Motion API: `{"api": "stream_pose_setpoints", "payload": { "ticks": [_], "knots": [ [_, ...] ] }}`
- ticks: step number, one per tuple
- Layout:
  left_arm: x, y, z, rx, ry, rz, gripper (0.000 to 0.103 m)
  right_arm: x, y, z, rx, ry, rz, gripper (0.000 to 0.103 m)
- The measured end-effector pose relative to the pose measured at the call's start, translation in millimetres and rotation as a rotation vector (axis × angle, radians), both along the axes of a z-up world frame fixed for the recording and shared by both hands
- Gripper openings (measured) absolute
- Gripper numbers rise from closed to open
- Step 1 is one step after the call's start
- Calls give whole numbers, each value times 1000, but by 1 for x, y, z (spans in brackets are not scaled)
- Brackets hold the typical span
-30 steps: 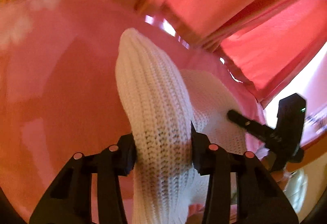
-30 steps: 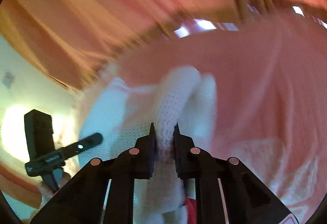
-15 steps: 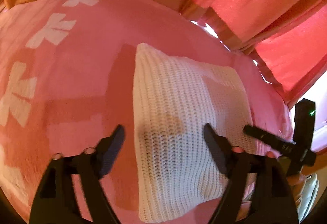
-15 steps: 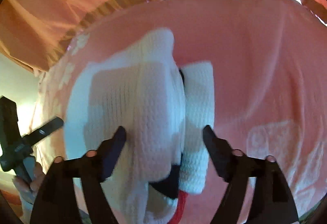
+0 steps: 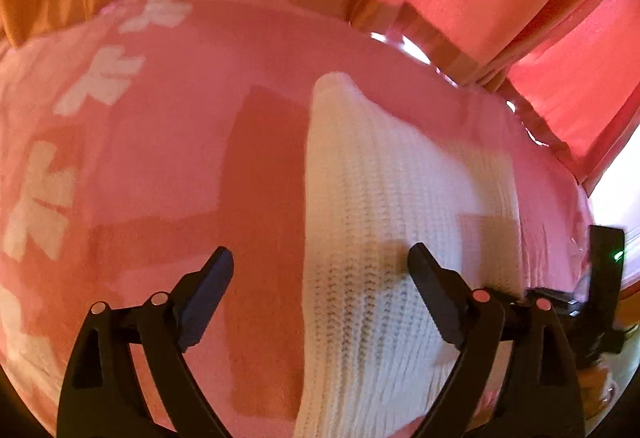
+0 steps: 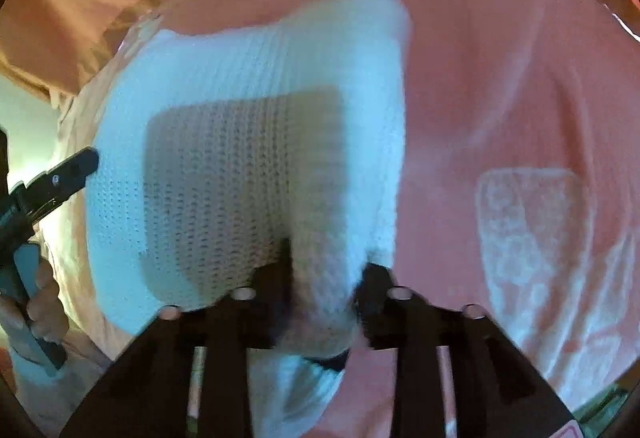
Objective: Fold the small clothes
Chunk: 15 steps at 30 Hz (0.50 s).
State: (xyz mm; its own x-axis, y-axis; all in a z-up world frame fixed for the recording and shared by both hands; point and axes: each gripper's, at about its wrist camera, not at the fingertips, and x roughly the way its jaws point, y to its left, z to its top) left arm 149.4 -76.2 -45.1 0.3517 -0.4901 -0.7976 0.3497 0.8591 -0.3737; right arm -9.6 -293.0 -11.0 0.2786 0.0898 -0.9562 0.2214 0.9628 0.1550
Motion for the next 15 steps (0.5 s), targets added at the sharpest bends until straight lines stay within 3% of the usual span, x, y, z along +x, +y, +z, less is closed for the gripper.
{"api": "stream_pose_setpoints", "payload": {
  "ticks": [2,5,8,9,10,11,12,13,15],
  "knots": [
    [6,-4,-5,-10,11,10,87,1,-2,13,-43,-55,6,59],
    [9,-4,-6,-31,7,25,87,5,-22,26,-24,-132,-70,74],
    [17,-11,-20,-88,83,13,88,25,-33,5,47,-77,-74,81],
    [21,-15,-29,-116,130,-2,88,32,-34,-10,94,-33,-76,81],
    [23,-17,-36,-141,163,-11,85,35,-36,-21,158,-15,-79,68],
    [25,-18,-43,-193,199,-18,67,37,-36,-29,239,-15,-84,59],
    [25,-17,-43,-215,205,-14,63,38,-33,-25,242,-25,-76,40],
    [25,-16,-37,-219,194,-8,51,40,-28,-14,220,-47,-47,35],
    [21,-12,-13,-230,139,-22,44,40,-16,16,183,-148,-3,33]
  ]
}}
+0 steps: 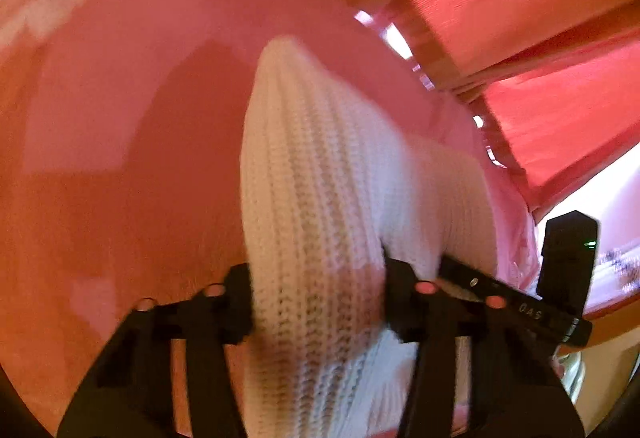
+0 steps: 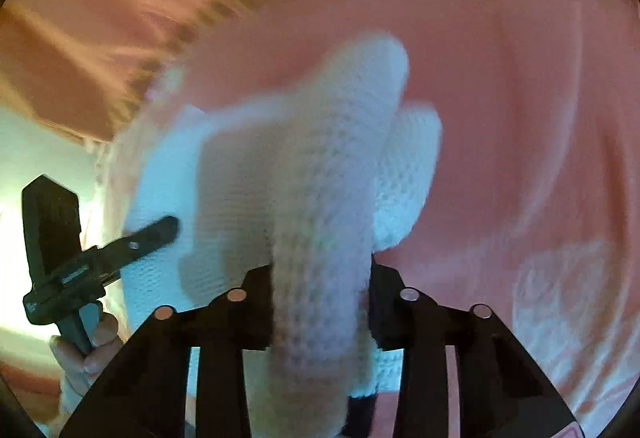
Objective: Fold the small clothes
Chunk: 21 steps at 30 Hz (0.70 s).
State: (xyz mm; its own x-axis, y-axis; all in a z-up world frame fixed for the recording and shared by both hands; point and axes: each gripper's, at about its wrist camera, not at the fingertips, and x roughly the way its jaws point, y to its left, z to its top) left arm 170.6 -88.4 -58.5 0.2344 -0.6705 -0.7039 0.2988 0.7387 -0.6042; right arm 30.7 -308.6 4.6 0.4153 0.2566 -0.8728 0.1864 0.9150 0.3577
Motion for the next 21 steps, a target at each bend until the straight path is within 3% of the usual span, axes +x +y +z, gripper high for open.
{"api": "stream_pose_setpoints", "payload": {
  "ticks": [4,6,7,9,10,13,15,16,18,21],
  "knots": [
    [-5,20,43,-17,-142,32,45,10,18,28,-28,-124,43,32],
    [4,29,45,2,-161,61,54,24,19,15,-30,-103,45,41],
    [8,31,40,43,-162,81,65,33,21,5,-54,-65,52,44],
    [14,28,25,239,-186,165,65,45,25,-19,-221,44,29,46],
    [13,27,20,309,-197,188,65,43,21,-16,-218,29,24,46],
    [-7,26,38,309,-265,182,66,23,34,39,-342,-124,-21,49],
    [-31,24,59,353,-378,182,77,-3,46,68,-440,-244,-36,56],
    [-43,21,66,381,-438,185,87,-20,53,79,-477,-293,-42,63],
    [-72,20,77,427,-546,179,91,-37,59,86,-472,-325,-43,65],
    [-94,21,81,431,-574,195,95,-50,63,80,-383,-311,-26,65]
  ]
}}
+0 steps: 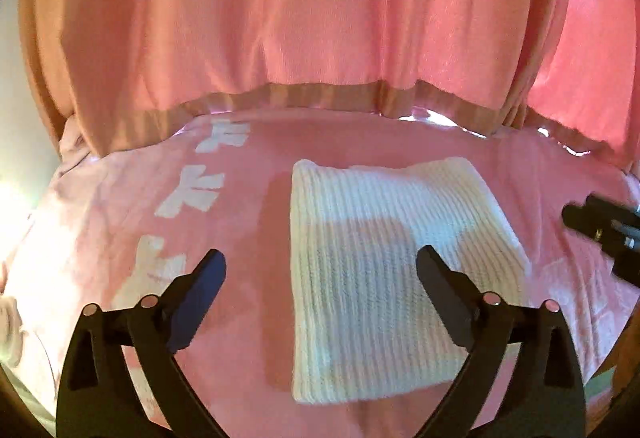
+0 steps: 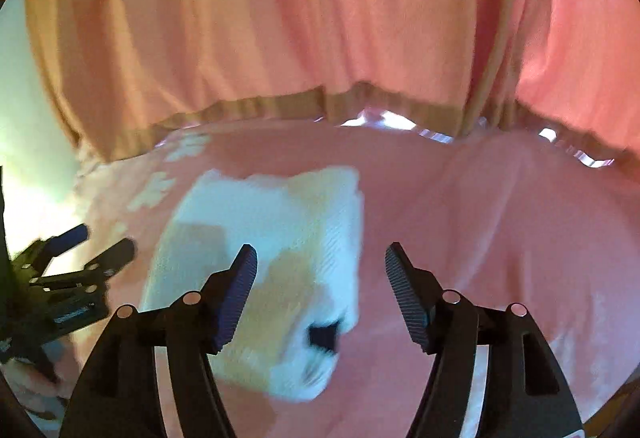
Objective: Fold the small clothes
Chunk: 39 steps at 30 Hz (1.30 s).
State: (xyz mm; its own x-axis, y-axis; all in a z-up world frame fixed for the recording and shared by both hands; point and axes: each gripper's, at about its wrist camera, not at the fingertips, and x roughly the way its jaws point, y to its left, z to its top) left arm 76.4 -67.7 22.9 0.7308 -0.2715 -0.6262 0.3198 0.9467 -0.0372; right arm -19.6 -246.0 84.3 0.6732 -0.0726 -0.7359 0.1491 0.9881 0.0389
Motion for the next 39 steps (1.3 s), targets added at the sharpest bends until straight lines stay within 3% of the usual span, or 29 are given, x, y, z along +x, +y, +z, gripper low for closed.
{"api": "stream_pose_setpoints", "payload": {
  "ticks": [2,6,10,19,39],
  "knots": [
    [-2,-3,-5,4,5,9,97,0,1,-11,-25,53,-16,65],
    [-7,-1,-29,90,42,28,97,0,-3,-42,-8,149,-45,65],
    [-15,15,-48,55,103,56,97,-14,-11,-58,9,189,-89,65],
    [-32,25,-73,66,118,106,97,-40,-2,-69,-12,172,-122,70],
    [-45,21,-79,81,65,118,96,-53,26,-78,-48,159,-77,73]
  ]
}}
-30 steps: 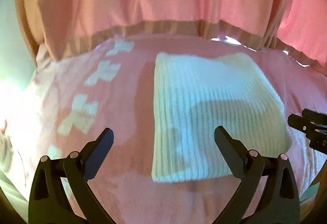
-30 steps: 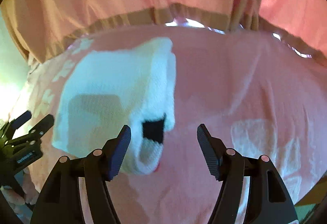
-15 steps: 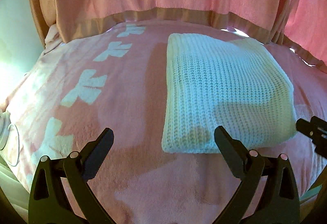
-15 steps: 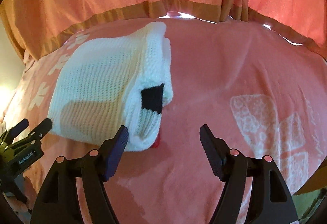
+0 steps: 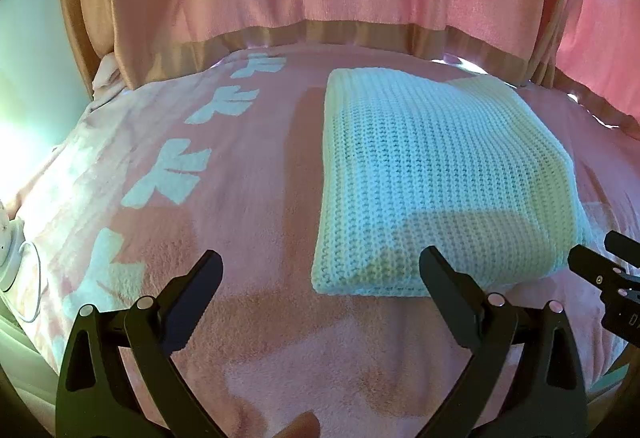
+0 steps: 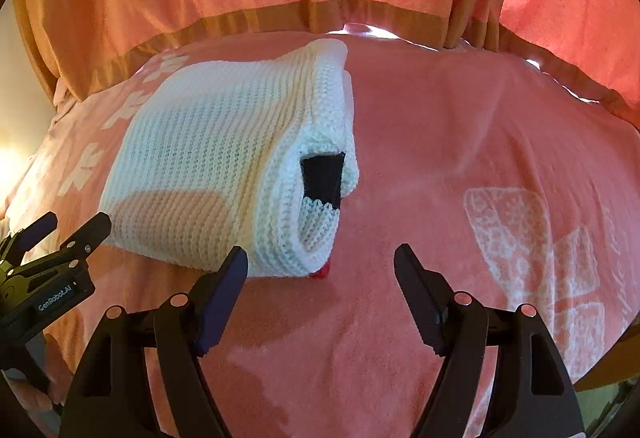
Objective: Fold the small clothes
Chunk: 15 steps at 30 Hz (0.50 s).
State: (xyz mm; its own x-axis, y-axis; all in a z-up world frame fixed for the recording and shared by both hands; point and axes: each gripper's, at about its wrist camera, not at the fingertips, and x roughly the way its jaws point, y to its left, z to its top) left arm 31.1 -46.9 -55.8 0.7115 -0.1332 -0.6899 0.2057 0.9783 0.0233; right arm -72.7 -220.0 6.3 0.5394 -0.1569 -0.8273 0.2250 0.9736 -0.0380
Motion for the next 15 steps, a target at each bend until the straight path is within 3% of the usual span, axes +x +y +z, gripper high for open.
{"api": "stream_pose_setpoints", "payload": {
  "ticks": [15],
  "knots": [
    [-19,-5,4,8,-23,-9,96,-14,11,9,-30,-48,5,74]
  ]
}}
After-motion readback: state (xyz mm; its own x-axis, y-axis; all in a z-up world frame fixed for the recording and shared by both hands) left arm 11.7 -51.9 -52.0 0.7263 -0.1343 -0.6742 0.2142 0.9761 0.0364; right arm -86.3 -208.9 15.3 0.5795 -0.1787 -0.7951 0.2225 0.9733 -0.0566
